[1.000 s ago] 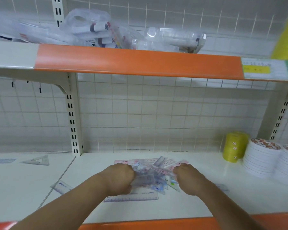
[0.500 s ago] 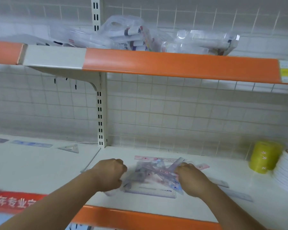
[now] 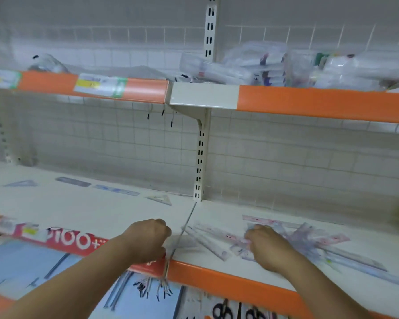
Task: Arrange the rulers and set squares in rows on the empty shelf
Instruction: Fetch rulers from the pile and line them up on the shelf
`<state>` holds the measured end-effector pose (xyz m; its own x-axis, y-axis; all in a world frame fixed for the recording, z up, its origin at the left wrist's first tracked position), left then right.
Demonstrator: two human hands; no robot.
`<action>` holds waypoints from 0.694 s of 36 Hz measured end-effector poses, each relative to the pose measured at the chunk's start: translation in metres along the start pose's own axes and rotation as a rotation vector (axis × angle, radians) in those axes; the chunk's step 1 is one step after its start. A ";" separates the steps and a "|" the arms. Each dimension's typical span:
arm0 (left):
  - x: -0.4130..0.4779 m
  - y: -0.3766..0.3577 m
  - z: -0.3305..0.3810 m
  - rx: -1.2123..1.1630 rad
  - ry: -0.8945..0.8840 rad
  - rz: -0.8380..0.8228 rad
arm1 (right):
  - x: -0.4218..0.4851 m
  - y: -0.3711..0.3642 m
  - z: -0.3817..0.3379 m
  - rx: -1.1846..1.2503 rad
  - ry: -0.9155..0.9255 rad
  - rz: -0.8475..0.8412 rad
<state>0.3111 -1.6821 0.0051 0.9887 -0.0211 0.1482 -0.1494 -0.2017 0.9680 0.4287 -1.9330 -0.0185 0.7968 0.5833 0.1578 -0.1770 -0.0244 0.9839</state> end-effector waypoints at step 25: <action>-0.189 -0.011 -0.199 -0.101 0.304 -0.051 | 0.033 0.031 -0.279 0.076 0.231 0.027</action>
<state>0.1238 -1.4807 0.0064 0.9490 0.2834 0.1382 -0.1153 -0.0961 0.9887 0.2883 -1.6878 -0.0067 0.6375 0.7517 0.1690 -0.1453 -0.0981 0.9845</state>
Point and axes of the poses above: each hand's wrist, its own x-axis towards the middle knuckle, its own y-axis out of the back of the hand, z = x × y, the point moved 2 cm from there along x, towards the middle knuckle, and after that the axes turned 7 degrees about z, right-handed, at the moved point
